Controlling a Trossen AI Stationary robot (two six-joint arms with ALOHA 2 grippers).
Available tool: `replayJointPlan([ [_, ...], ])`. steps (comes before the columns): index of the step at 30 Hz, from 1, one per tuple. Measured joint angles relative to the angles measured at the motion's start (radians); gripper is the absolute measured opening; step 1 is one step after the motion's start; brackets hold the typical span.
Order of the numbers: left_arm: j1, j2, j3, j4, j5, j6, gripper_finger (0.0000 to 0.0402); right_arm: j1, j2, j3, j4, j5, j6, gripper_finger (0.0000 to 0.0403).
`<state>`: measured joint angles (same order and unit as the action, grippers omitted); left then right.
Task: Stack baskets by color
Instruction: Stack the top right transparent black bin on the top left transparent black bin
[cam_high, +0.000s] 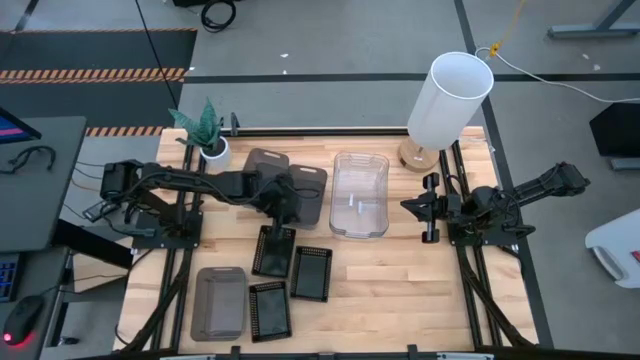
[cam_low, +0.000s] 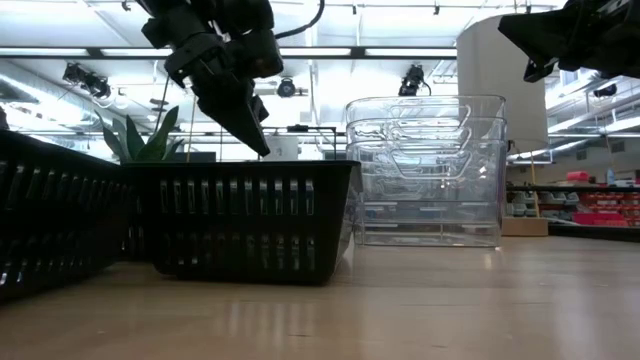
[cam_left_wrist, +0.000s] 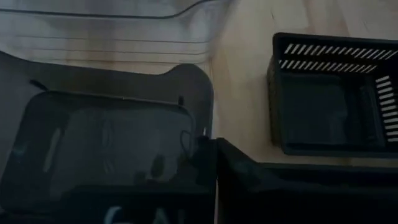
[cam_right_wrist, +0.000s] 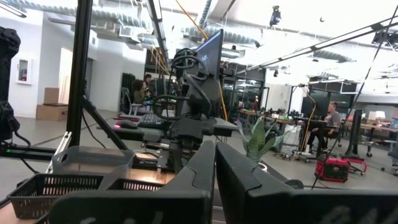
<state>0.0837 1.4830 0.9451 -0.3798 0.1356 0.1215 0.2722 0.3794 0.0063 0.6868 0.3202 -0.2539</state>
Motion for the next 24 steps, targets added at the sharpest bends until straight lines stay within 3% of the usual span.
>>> replayJointPlan([
  [9, -0.027, 0.006, 0.000, 0.015, -0.022, -0.005, 0.0077, 0.000, 0.000, 0.000, 0.000, 0.000, 0.000, 0.0022],
  [14, -0.074, 0.017, 0.000, 0.045, -0.147, -0.005, 0.0142, 0.000, 0.000, 0.000, 0.000, 0.000, 0.000, 0.0022],
  [17, -0.089, 0.029, 0.001, 0.076, -0.162, -0.005, 0.0174, 0.000, 0.000, 0.000, 0.000, 0.000, 0.000, 0.0022],
  [24, -0.094, 0.110, 0.000, 0.091, -0.173, -0.005, 0.0191, 0.000, 0.000, 0.000, -0.001, 0.000, 0.000, 0.0022],
])
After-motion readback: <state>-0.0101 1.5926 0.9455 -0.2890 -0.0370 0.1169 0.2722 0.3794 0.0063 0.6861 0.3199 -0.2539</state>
